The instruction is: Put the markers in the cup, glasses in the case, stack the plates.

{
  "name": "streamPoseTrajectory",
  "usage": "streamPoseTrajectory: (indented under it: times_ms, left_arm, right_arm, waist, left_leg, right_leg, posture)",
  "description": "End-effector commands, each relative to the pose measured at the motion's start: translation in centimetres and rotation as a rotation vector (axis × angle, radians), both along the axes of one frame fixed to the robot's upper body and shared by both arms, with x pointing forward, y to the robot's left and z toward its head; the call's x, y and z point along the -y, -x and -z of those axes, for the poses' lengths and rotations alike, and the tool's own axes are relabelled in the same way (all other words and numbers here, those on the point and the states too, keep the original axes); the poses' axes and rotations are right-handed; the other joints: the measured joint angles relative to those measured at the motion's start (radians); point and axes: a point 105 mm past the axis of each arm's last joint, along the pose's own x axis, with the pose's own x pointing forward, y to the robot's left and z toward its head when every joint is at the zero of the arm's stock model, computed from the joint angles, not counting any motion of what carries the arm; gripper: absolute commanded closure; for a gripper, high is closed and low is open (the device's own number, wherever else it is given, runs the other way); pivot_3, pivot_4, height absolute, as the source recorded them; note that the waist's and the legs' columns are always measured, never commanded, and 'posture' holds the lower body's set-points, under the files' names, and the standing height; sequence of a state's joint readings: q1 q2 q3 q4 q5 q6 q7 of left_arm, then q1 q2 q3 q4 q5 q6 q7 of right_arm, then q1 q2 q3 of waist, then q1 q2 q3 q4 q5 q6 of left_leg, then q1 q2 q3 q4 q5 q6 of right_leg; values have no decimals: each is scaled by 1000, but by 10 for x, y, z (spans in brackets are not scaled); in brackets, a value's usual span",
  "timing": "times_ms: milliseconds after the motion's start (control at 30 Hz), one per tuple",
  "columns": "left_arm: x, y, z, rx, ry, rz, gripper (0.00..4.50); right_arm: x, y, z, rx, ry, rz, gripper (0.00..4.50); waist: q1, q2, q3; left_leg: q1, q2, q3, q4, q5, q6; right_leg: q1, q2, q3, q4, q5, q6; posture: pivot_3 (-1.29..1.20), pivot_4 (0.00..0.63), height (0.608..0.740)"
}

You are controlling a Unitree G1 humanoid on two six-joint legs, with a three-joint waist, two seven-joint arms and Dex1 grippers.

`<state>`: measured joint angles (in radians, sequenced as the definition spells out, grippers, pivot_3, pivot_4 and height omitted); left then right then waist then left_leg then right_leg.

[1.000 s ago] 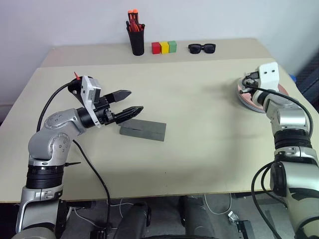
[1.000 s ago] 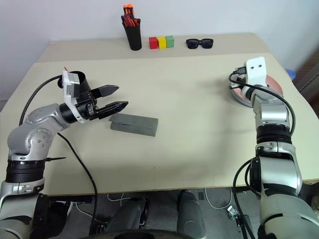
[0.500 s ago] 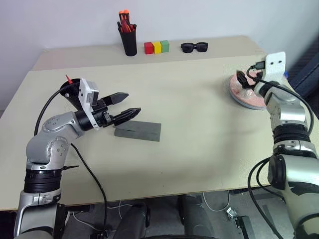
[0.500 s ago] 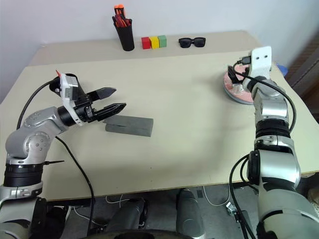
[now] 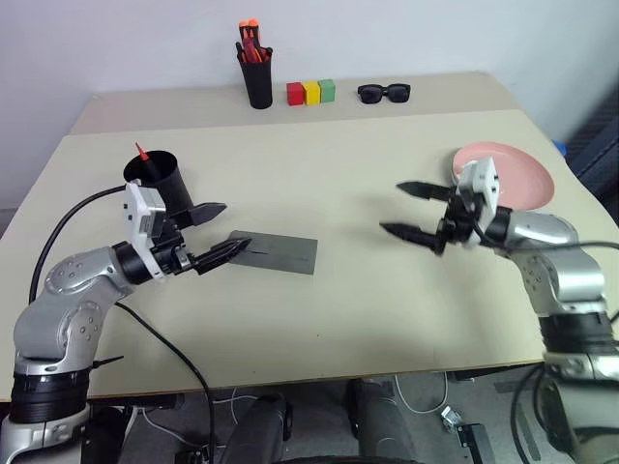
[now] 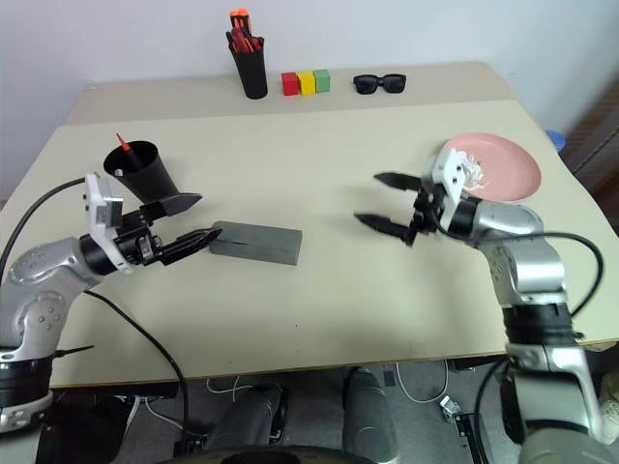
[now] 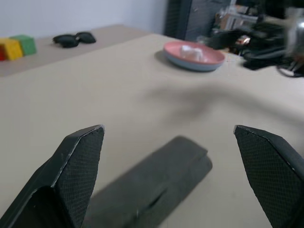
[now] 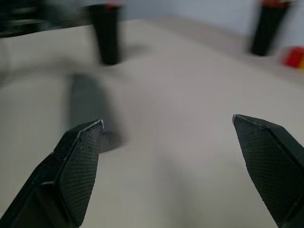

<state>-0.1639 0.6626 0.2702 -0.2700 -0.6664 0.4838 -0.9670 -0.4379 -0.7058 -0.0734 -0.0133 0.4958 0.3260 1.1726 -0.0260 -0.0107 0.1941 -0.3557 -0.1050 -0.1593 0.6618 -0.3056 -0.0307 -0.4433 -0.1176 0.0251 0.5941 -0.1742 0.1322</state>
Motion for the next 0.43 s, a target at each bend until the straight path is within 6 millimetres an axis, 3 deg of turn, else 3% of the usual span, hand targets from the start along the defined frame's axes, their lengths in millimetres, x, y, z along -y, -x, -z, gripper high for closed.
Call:
streamPoseTrajectory:
  times_ms: [33,200,433]
  left_arm:
    - [-8,12,-7,57,-26,12,0]
    - [-19,14,2,43,-26,16,0]
    - [-14,9,4,67,-19,20,0]
  right_arm:
    - [-11,18,-10,38,27,-86,49]
    - [-8,20,-8,19,43,-43,49]
    - [-10,22,-13,24,59,-29,49]
  waist:
    - [3,0,0]
    - [17,0,0]
    - [18,0,0]
  left_leg:
    - [0,0,1,0,0,0]
    - [0,1,1,1,0,0]
    - [0,1,1,1,0,0]
  right_leg:
    - [0,0,0,0,0,0]
    - [1,0,0,0,0,0]
    - [1,0,0,-1,0,0]
  posture:
    - [0,150,740]
    - [0,150,740]
    - [0,150,740]
